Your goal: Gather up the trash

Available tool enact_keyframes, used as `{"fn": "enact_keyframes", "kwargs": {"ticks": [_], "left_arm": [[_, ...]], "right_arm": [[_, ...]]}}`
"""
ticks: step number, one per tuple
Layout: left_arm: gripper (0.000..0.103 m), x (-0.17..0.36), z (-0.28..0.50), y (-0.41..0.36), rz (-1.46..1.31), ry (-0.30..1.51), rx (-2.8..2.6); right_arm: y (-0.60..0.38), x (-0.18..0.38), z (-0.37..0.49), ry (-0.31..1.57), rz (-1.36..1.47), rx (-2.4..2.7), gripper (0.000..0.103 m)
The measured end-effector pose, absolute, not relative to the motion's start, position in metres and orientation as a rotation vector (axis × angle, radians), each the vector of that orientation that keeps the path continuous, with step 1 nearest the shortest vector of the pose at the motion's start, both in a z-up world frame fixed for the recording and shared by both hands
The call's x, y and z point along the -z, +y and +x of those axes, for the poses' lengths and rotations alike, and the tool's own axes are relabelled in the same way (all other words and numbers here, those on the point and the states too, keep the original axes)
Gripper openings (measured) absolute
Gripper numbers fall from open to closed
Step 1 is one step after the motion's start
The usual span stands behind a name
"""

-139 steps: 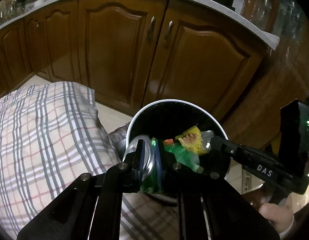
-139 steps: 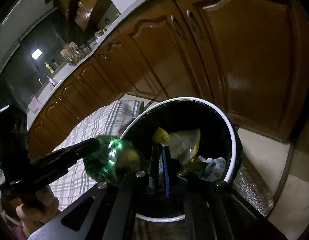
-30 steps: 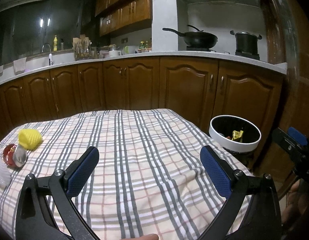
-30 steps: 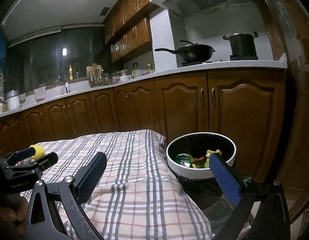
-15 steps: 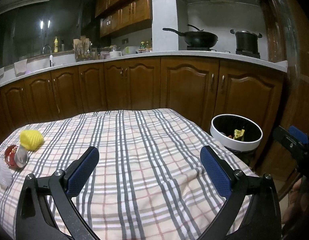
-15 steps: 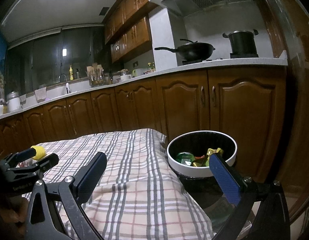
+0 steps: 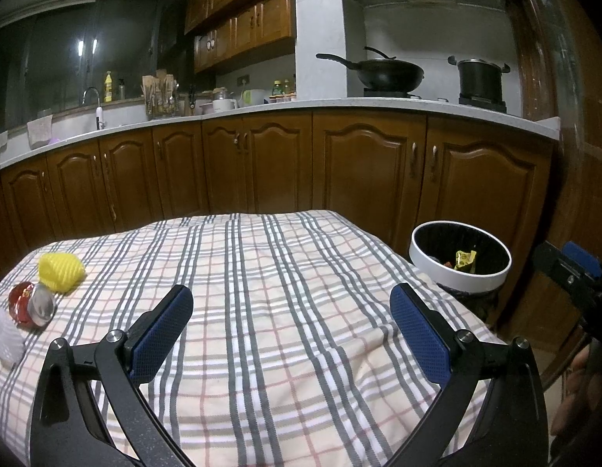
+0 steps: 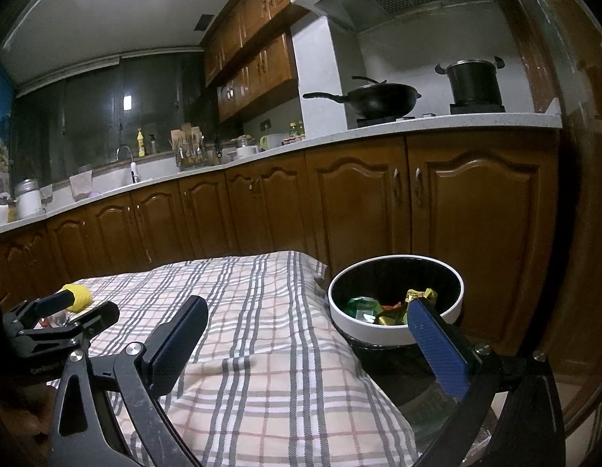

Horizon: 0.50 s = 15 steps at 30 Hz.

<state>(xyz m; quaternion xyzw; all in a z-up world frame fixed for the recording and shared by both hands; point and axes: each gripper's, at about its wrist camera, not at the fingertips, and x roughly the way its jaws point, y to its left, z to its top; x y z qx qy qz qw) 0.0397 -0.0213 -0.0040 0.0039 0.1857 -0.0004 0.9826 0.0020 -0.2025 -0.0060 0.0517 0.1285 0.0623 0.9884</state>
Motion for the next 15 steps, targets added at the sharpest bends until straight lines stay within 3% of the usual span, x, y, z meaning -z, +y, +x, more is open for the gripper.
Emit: {"fn": "enact_keyframes", "kwargs": {"ticks": [15], "left_arm": [[0.103, 0.01, 0.042, -0.0172, 0.012, 0.38, 0.011]], "right_arm": [[-0.2005, 0.0029, 0.0027, 0.254, 0.105, -0.14, 0.103]]}}
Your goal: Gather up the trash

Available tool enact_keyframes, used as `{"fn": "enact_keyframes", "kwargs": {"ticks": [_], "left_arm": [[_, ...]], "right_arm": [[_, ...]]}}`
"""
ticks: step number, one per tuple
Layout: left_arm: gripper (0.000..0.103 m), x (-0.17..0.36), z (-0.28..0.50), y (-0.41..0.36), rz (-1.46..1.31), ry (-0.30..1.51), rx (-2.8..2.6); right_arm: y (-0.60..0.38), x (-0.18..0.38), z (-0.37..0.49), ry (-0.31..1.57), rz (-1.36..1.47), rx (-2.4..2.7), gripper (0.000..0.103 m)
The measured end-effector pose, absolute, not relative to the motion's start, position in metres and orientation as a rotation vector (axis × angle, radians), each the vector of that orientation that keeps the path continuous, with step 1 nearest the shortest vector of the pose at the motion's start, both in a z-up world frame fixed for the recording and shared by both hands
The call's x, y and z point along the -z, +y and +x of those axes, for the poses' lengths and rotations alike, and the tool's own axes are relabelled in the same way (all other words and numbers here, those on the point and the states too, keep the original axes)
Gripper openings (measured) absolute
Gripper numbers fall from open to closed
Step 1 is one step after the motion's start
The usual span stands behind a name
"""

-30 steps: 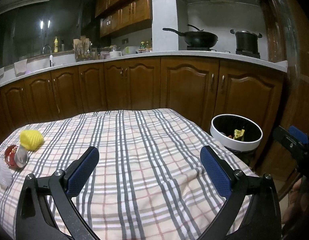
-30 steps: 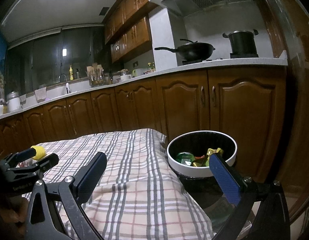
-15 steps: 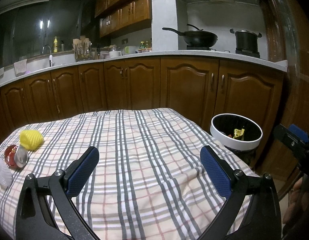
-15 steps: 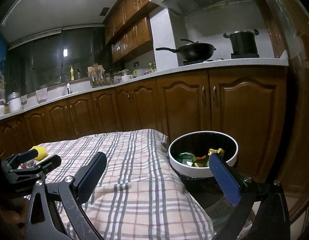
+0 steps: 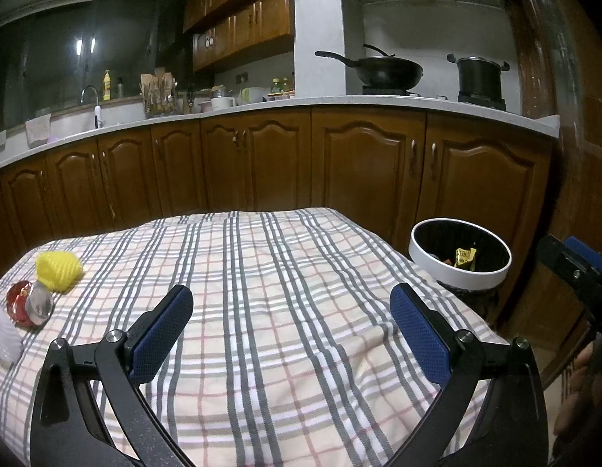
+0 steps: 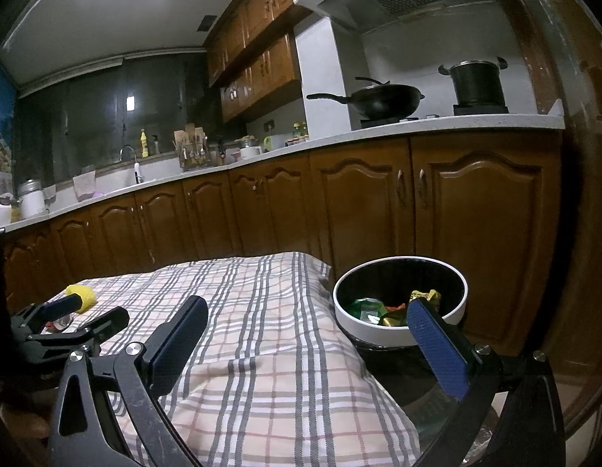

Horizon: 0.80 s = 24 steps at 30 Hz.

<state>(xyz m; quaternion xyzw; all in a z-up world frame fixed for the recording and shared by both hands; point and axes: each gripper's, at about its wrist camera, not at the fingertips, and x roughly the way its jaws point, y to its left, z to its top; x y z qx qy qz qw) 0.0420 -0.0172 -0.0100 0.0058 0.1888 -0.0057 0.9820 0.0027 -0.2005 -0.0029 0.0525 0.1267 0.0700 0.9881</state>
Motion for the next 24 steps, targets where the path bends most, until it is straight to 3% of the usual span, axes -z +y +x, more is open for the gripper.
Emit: {"fn": "enact_keyframes", "kwargs": {"ticks": [24], "left_arm": [[0.103, 0.0097, 0.0431, -0.0171, 0.013, 0.381, 0.014]], "right_arm": [[-0.2006, 0.0015, 0.0029, 0.252, 0.108, -0.146, 0.103]]}}
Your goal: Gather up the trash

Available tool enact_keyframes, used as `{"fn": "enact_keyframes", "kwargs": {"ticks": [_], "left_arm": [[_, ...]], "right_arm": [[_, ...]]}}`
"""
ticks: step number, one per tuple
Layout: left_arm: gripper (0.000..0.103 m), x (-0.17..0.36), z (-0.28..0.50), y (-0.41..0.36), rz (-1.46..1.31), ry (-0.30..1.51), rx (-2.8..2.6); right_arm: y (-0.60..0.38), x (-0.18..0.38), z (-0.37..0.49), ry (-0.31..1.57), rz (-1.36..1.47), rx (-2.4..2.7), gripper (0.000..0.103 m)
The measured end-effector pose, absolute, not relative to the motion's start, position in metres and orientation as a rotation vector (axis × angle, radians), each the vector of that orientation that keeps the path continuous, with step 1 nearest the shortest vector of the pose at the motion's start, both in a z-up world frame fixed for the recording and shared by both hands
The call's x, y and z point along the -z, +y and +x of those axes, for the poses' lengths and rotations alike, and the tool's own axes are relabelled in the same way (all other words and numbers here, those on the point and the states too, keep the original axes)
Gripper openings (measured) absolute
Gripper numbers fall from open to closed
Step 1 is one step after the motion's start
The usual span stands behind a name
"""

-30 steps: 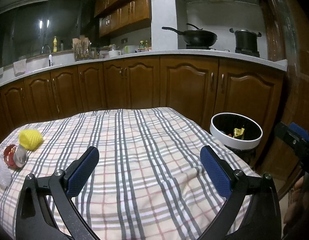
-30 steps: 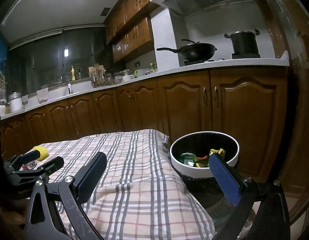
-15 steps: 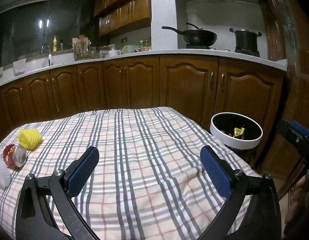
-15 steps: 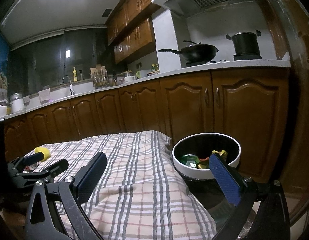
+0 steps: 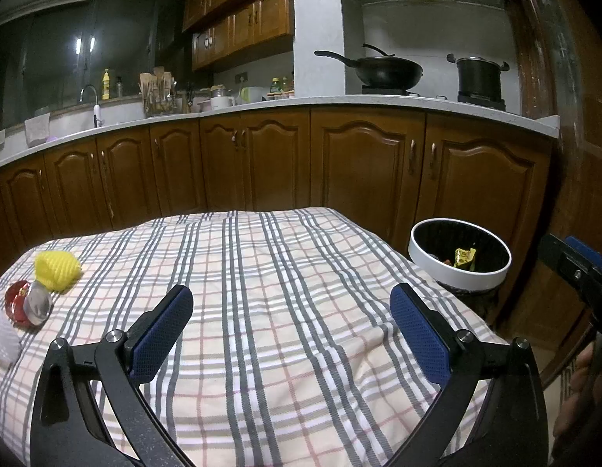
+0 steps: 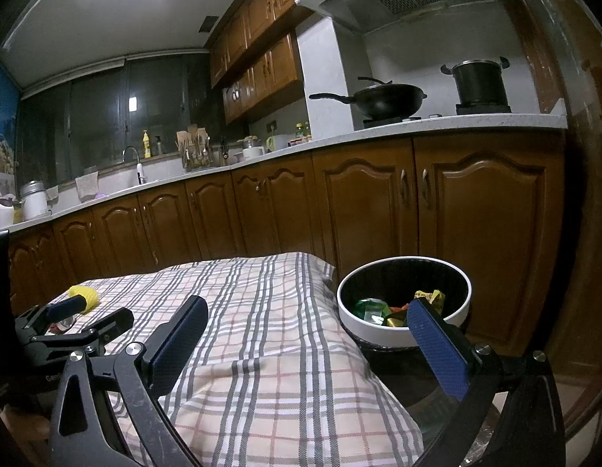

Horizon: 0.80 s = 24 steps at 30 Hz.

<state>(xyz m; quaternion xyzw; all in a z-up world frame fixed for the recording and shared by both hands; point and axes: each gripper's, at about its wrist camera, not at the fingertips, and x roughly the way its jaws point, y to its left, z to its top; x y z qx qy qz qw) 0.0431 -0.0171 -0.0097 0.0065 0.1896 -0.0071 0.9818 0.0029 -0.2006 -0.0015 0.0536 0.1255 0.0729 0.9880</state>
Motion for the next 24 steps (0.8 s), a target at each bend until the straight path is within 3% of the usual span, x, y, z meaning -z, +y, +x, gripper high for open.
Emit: {"fn": "enact_keyframes", "kwargs": {"ticks": [24], "left_arm": [[0.103, 0.0111, 0.053, -0.0113, 0.002, 0.406, 0.038]], "right_arm": [[-0.1965, 0.0039, 0.0112, 0.29, 0.12, -0.154, 0.103]]}}
